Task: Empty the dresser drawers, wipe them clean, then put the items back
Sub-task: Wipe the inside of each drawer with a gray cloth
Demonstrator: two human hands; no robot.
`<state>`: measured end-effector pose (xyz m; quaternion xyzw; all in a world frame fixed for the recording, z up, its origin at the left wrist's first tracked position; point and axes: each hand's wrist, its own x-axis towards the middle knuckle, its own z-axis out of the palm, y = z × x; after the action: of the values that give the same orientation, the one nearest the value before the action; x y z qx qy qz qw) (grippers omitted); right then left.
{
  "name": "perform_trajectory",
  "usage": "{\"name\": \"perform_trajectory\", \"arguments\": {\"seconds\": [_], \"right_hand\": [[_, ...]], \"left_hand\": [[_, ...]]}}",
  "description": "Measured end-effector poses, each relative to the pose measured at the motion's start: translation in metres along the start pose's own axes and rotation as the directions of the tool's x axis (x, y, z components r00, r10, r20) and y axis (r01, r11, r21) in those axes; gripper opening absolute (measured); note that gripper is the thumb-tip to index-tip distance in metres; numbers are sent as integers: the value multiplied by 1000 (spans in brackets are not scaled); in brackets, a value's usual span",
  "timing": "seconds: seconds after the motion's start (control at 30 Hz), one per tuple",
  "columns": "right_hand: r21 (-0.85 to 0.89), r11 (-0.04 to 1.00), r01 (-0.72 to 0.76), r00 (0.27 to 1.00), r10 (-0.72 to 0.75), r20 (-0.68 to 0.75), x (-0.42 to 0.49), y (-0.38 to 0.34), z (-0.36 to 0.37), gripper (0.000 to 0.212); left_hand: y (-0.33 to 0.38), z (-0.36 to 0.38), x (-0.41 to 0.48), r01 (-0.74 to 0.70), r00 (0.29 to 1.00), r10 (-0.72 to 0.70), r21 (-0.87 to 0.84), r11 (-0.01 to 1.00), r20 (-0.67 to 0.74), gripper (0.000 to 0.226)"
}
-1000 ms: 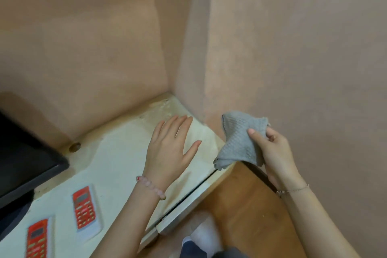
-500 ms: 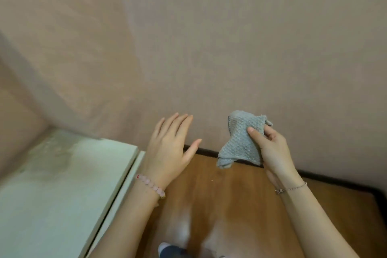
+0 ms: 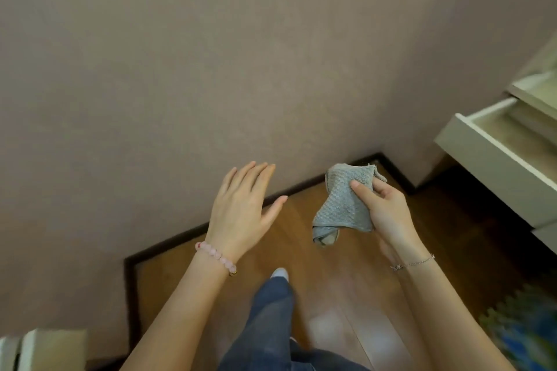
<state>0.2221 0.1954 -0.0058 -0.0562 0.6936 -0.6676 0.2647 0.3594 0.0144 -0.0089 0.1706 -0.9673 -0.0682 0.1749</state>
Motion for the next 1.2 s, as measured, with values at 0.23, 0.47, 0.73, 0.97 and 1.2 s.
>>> {"name": "perform_trajectory", "arguments": {"seconds": [0.23, 0.47, 0.73, 0.97, 1.2], "right_hand": [[17, 998, -56, 975, 58, -216, 40, 5, -58, 24], [157, 985, -72, 881, 136, -453, 89, -8, -99, 25], [210, 978, -5, 776, 136, -616, 127, -17, -159, 26], [296, 955, 27, 718, 188, -670, 172, -15, -229, 25], [370, 929, 30, 708, 242, -664, 219, -27, -313, 26]], "left_hand": [[38, 61, 95, -244, 963, 256, -131, 961, 80, 55], [80, 112, 199, -448, 868, 484, -243, 860, 114, 54], [149, 168, 287, -627, 720, 687, -332, 705, 98, 53], [221, 218, 342, -683, 625, 752, -320, 657, 211, 58], [295, 259, 397, -685, 580, 768, -348, 640, 272, 57]]}}
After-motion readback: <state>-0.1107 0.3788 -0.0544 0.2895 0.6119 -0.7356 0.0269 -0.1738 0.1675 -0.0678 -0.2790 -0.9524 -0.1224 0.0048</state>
